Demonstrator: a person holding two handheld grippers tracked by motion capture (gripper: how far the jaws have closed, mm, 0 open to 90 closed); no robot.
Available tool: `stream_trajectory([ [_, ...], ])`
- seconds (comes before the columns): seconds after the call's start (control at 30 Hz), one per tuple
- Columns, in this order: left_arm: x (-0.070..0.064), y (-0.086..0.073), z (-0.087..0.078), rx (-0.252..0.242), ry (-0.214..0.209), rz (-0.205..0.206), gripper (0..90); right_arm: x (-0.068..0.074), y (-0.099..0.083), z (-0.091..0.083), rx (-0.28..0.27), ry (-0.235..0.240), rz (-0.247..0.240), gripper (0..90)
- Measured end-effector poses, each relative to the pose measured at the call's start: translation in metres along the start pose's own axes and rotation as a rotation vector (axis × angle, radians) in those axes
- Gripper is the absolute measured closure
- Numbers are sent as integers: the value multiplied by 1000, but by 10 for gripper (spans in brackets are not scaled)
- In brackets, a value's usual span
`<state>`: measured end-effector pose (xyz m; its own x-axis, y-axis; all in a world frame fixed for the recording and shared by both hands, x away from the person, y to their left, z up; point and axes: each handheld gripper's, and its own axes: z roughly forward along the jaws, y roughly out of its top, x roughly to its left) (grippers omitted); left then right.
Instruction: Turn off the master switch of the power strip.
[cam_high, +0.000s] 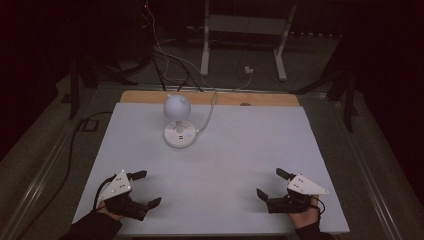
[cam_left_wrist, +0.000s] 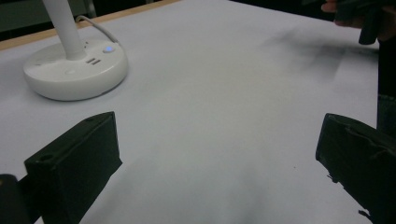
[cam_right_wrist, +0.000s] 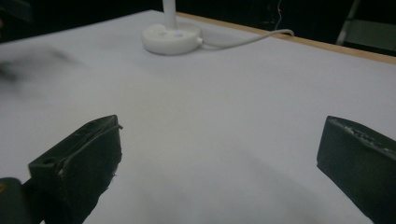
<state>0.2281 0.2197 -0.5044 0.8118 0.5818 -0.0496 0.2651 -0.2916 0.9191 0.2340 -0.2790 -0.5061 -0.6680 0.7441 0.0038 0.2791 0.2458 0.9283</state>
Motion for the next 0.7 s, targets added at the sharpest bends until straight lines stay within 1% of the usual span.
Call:
stream_trajectory([
  [0.13, -1, 0, 1, 6, -6, 11, 3, 1, 1, 0, -11, 5, -9, 0],
  [0.17, -2, 0, 1, 9, -5, 13, 3, 1, 1, -1, -15, 0, -15, 0],
  [0.4, -1, 0, 0, 8, -3, 11, 3, 4, 2, -1, -15, -6, -36, 0],
  [0.47, -1, 0, 0, 9, -3, 12, 3, 3, 2, -2, -26, -17, -25, 0],
  [0.63, -1, 2, -1, 14, -3, 3, 3, 3, 4, -4, -29, -27, -28, 0],
  [0.7, -1, 2, -2, 17, -5, 9, 3, 4, 4, -4, -33, -31, -27, 0],
])
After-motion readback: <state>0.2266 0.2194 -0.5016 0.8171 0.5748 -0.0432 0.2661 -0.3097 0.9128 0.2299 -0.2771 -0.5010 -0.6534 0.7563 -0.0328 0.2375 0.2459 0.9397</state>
